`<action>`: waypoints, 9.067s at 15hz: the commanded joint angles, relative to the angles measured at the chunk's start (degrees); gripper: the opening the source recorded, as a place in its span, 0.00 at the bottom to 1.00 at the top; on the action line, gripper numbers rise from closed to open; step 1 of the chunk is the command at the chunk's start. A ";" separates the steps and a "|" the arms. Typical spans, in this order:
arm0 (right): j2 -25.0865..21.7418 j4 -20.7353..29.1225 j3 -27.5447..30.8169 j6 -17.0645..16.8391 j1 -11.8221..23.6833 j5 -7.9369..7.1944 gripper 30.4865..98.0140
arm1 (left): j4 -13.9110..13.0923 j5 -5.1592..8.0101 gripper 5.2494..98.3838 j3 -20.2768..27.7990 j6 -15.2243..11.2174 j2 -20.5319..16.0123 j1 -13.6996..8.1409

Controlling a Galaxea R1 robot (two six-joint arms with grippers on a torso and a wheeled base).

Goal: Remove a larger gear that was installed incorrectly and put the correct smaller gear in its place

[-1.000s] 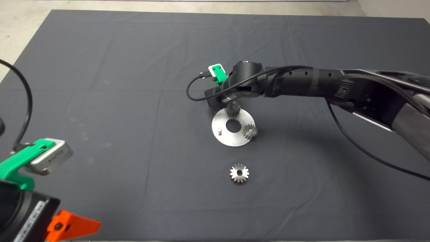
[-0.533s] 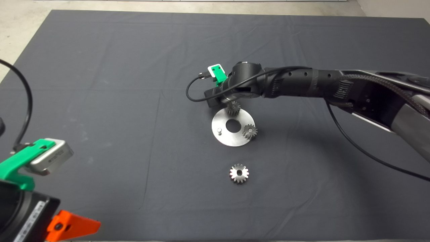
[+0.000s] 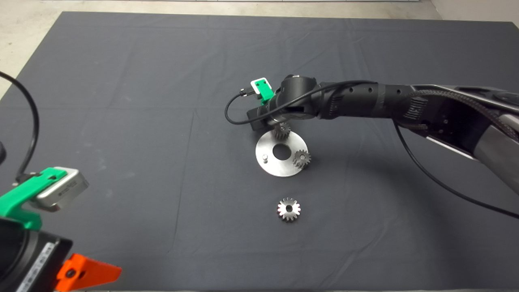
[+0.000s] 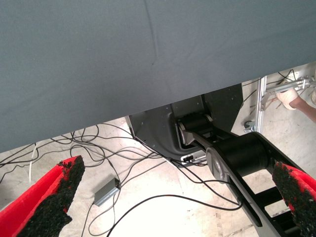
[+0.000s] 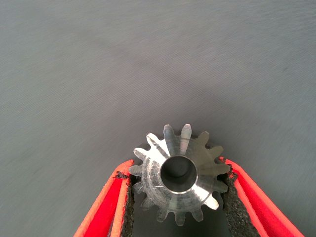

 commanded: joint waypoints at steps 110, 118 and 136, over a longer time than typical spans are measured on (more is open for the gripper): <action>-4.34 -5.98 26.91 4.45 -3.86 -19.00 0.13 | -0.91 -0.04 0.99 0.65 -0.12 3.79 0.22; -4.38 -5.98 26.91 4.53 -3.95 -19.00 0.13 | -0.91 -0.04 0.99 0.65 -0.20 3.71 0.22; -4.29 -6.25 25.72 4.57 -3.86 -19.00 0.14 | -0.91 -0.04 0.99 0.66 -0.20 3.62 0.22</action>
